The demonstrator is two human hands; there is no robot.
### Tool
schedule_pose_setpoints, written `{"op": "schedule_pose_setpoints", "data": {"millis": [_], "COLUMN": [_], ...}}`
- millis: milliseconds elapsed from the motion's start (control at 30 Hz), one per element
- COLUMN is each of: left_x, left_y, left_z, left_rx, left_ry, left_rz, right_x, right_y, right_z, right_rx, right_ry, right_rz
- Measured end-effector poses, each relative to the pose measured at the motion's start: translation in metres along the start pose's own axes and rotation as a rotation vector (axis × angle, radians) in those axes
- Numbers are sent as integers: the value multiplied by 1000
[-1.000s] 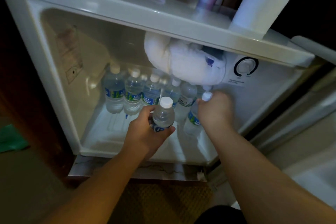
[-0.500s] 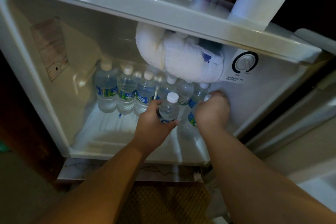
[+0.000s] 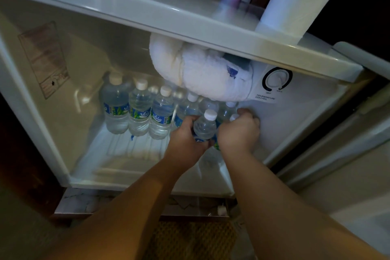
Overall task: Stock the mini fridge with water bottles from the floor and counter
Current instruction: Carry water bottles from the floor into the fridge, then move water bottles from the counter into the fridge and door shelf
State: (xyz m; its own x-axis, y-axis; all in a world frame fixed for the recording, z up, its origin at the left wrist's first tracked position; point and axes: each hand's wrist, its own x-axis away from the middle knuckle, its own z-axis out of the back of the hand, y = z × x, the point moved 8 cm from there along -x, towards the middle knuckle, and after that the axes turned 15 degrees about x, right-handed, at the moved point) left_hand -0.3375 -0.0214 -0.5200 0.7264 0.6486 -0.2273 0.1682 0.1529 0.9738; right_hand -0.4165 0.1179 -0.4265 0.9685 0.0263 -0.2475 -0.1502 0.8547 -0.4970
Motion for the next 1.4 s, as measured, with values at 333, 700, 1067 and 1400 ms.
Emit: {"op": "schedule_pose_setpoints", "data": {"millis": [333, 700, 1067, 1400], "left_x": [2, 67, 231, 231], "left_y": [-4, 72, 356, 770], "left_z": [-9, 21, 135, 150], "left_rx": [-17, -199, -240, -472], "left_ry": [-51, -47, 295, 386], "left_rz": [69, 242, 487, 130], "right_x": [20, 83, 200, 143], "right_y": [3, 7, -81, -202], "right_z": [1, 7, 288, 652], "right_rx": [27, -37, 216, -111], "right_ry": [99, -321, -608, -289], "right_rz": [31, -197, 413, 807]}}
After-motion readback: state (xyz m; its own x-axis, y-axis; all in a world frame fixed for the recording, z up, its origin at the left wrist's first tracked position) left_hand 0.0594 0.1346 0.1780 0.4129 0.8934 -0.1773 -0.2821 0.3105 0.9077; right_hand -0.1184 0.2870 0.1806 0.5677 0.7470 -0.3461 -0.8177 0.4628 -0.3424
